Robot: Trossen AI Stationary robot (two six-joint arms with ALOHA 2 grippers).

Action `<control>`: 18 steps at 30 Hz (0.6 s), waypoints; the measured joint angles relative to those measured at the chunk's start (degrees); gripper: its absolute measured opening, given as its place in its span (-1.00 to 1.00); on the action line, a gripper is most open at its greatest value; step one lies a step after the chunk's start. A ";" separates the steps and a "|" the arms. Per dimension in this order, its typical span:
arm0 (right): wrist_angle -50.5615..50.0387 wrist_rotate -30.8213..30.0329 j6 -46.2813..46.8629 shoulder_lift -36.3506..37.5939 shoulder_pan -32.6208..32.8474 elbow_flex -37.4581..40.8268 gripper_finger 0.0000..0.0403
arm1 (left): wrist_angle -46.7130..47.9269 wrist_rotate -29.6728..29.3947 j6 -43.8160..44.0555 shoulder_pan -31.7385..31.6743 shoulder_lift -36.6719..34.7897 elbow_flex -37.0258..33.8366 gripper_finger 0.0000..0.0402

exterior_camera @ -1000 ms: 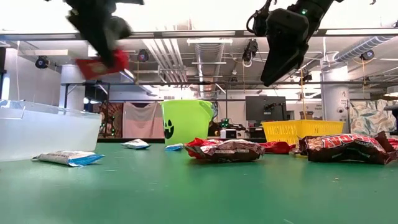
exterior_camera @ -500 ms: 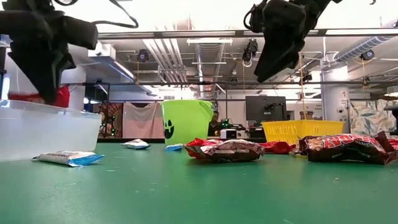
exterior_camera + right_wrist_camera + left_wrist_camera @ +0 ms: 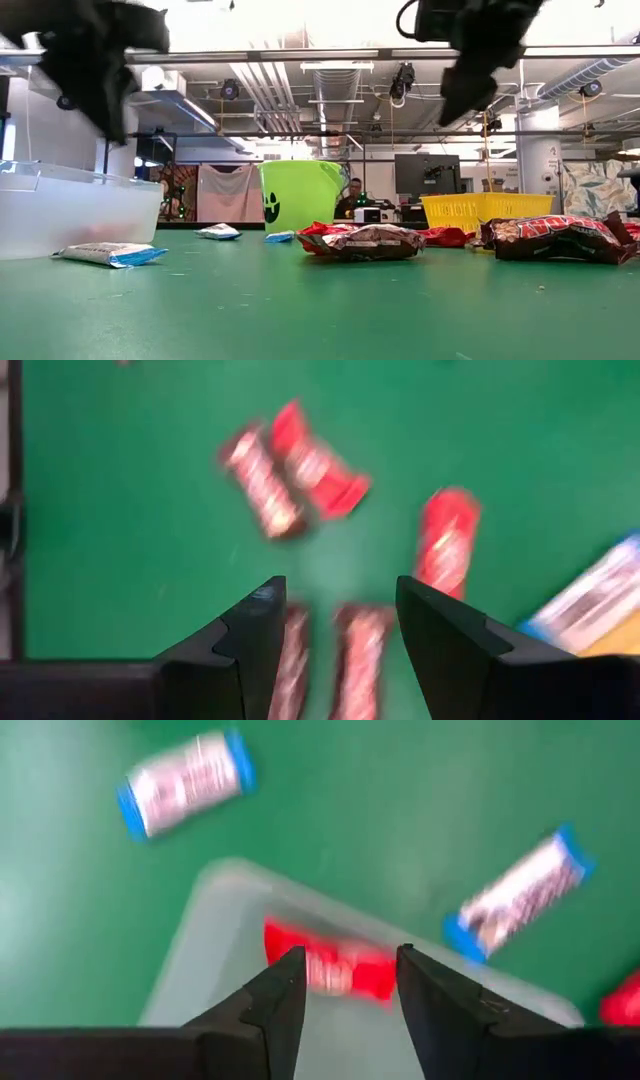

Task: Sort candy by brand, put in halloween buckets
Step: Put the brown chocolate bar into the green bucket

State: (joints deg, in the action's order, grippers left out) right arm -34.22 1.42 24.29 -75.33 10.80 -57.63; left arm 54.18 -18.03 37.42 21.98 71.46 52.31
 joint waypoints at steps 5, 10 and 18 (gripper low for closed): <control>-3.29 0.20 4.40 -3.40 7.36 0.00 -0.09 | -7.66 -7.83 -9.15 0.33 0.00 1.46 -0.30; -3.73 0.10 12.46 -7.75 12.49 0.00 -0.09 | -14.72 -11.36 -16.47 0.33 0.04 1.43 -0.30; -4.58 -0.51 18.71 -13.90 14.87 0.00 -0.09 | -16.14 -13.08 -18.77 0.33 0.74 1.17 -0.30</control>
State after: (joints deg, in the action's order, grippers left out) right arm -38.81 0.91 43.01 -89.23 25.67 -57.63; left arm 38.04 -31.11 18.65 22.31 72.20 53.48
